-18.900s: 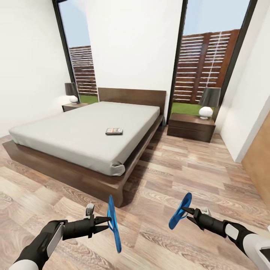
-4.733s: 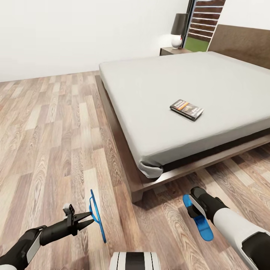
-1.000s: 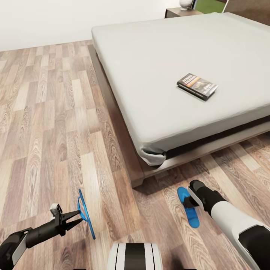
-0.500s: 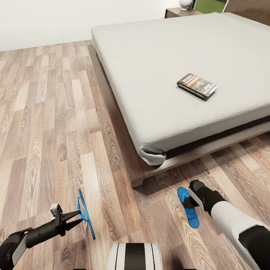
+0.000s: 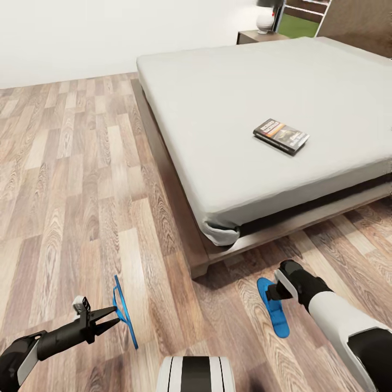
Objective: In the bedroom, move the book from the bed onto either nightstand, and place the two sandals side by side next to the bed.
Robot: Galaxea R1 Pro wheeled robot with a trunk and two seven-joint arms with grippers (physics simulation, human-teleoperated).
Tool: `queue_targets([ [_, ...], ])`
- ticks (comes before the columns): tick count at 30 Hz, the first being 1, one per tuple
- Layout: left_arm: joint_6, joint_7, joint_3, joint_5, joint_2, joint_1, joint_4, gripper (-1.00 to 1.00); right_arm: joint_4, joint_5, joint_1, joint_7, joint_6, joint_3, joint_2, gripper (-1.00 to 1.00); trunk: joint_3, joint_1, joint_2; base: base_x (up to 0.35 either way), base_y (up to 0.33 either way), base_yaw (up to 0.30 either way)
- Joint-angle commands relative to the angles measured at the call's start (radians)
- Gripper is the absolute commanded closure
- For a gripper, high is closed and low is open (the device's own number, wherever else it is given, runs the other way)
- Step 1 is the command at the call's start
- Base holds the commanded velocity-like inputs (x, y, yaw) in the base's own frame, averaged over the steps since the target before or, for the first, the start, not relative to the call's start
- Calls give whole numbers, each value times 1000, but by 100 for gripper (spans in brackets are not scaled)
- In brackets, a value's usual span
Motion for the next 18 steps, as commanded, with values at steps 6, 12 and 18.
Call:
queue_targets([
  [6,11,-2,0,-2,1,0,0,100,81,-14,0,2,2,-83,-12,-100,23,-3,1,0,0,0],
  [12,11,2,-6,-3,1,0,0,100,202,-16,0,8,-65,-204,-64,-100,46,-6,3,0,0,0],
  [18,11,5,-8,-3,1,0,0,100,308,-18,1,18,-173,-244,-134,-100,69,-8,4,0,0,0],
])
